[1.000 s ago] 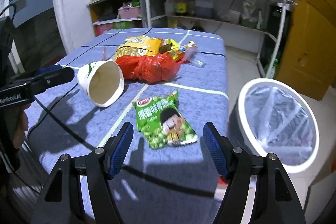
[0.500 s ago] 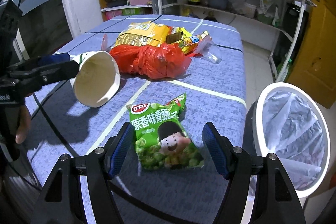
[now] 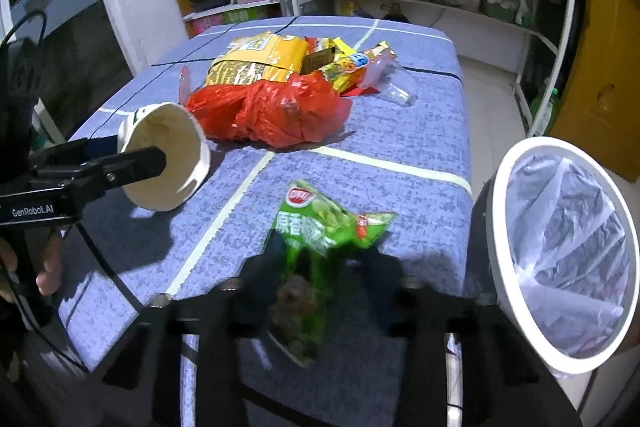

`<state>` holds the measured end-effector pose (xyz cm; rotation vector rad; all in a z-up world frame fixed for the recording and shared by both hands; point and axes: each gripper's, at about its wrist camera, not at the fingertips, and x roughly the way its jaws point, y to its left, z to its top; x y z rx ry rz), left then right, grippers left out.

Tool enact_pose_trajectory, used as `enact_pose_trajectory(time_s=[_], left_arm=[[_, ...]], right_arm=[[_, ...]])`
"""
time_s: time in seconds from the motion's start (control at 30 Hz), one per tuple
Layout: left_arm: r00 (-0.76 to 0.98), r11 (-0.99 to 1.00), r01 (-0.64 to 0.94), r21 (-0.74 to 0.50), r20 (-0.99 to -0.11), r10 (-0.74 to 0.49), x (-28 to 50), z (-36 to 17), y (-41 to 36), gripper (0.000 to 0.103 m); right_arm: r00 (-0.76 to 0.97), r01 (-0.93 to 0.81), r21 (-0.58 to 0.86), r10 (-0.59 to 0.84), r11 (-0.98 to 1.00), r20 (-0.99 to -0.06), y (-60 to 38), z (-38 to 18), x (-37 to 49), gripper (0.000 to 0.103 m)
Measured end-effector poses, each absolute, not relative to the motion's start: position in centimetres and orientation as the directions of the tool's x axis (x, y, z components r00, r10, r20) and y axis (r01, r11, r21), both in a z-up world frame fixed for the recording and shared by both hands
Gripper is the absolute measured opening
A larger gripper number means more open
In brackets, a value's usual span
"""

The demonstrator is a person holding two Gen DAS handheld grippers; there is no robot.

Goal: Collect trash
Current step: 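Grasp the green snack bag with the right tool while the left tool grasps the white paper cup, then carry both items over the wastebasket and open both tools to drop them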

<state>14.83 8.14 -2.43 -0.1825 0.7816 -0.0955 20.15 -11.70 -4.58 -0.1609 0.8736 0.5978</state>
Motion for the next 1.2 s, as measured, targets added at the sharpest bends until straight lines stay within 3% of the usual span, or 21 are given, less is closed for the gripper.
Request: enact_pose_trajectory(time_s=[0.23,0.47,0.8,1.2], left_arm=[[0.738,0.986,0.015,-0.168,-0.664,-0.124,14.0,-1.4,7.7,0.085],[0.775,0.984,0.021,-0.178,-0.619,-0.128,12.8,0.6,7.0,0.085],[0.780,0.971,0.142,-0.192,-0.582,-0.229,14.6,2.8,1.4,0.085],[0.695,0.914,0.355,-0.195,-0.599,-0.398,21.3,2.2,-10.3,0.085]], right_arm=[[0.503,-0.543,0.126,0.442,0.830,-0.743,-12.3,-4.0,19.7,0.021],[0.529,-0.522,0.146,0.453,0.841,-0.718,-13.8,-2.8,19.2,0.020],[0.610,-0.421,0.168,0.416,0.891,-0.674,-19.4,-0.7,19.8,0.020],[0.648,-0.196,0.171,0.258,0.966,-0.716,-30.2,-2.1,23.1,0.020]])
